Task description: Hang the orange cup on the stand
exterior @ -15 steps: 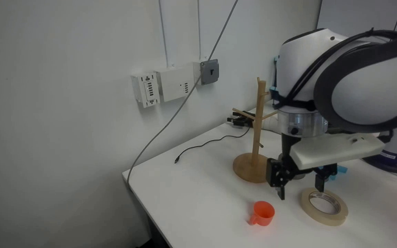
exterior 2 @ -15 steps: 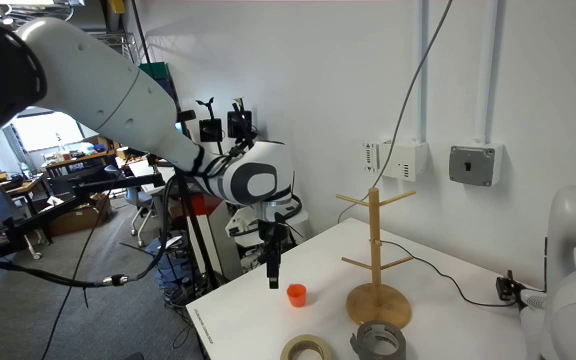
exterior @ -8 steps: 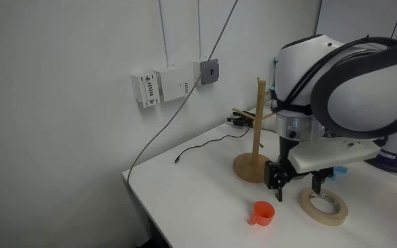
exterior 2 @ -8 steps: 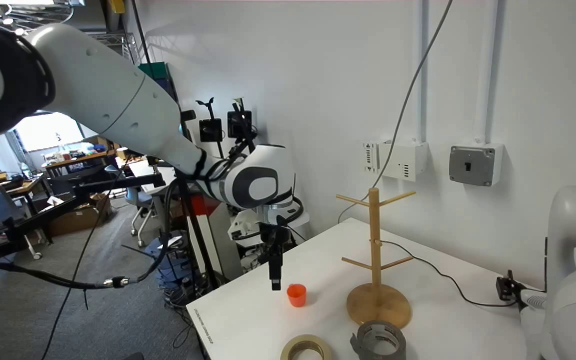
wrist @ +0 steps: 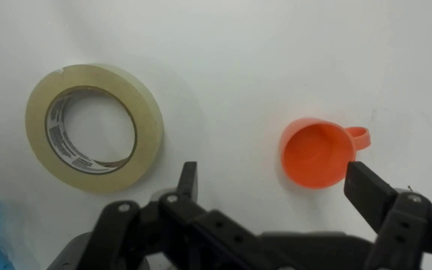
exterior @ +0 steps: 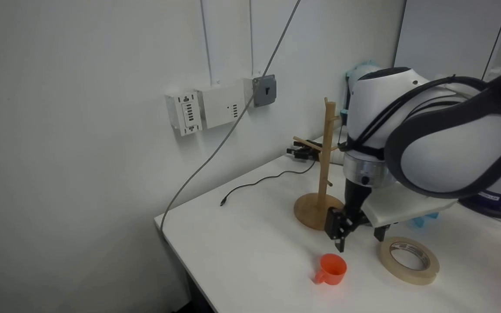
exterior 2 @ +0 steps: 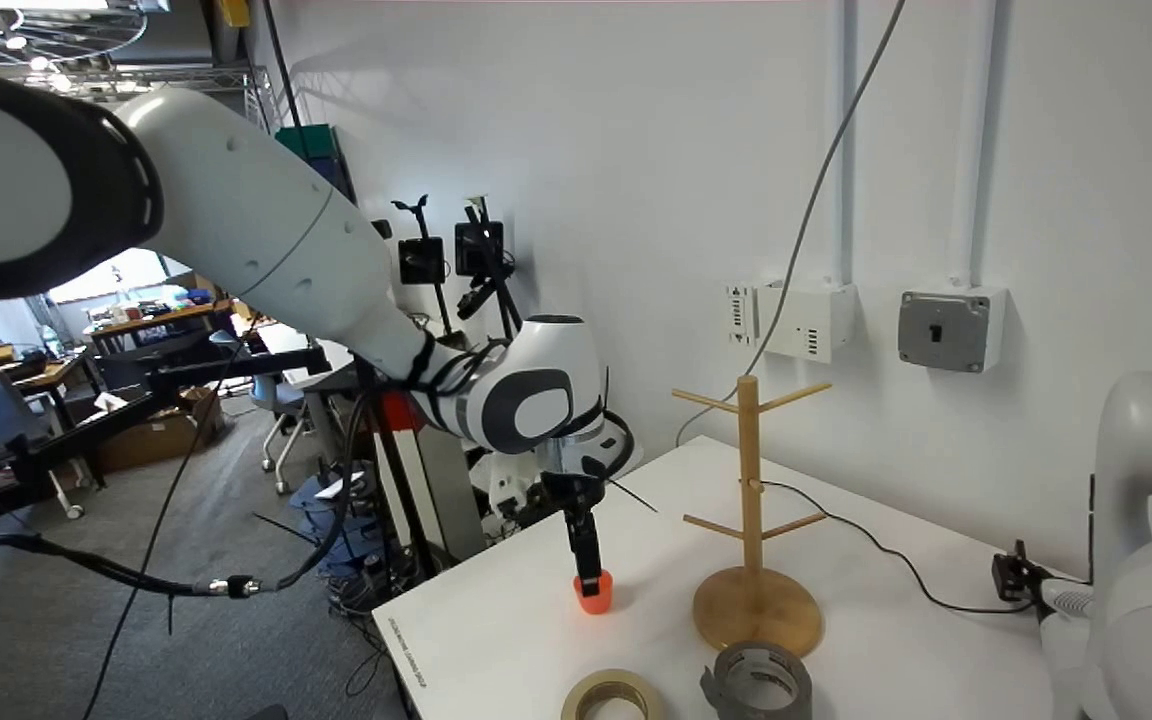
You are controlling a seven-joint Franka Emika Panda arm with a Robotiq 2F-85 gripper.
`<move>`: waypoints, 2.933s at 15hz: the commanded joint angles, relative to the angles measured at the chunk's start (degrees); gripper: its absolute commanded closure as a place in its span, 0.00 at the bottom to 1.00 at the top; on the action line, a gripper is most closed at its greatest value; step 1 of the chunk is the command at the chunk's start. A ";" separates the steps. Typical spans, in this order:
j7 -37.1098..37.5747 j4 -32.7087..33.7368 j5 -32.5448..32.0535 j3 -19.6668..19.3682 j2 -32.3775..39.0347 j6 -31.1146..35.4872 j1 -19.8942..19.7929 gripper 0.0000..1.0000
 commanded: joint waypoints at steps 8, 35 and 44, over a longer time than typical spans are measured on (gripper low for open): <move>-14.34 5.00 5.24 -0.59 6.58 -0.07 -1.00 0.00; -5.76 1.70 2.89 -6.02 2.86 -1.10 3.63 0.99; -4.41 -1.89 0.16 -5.74 -2.41 -1.74 3.17 0.95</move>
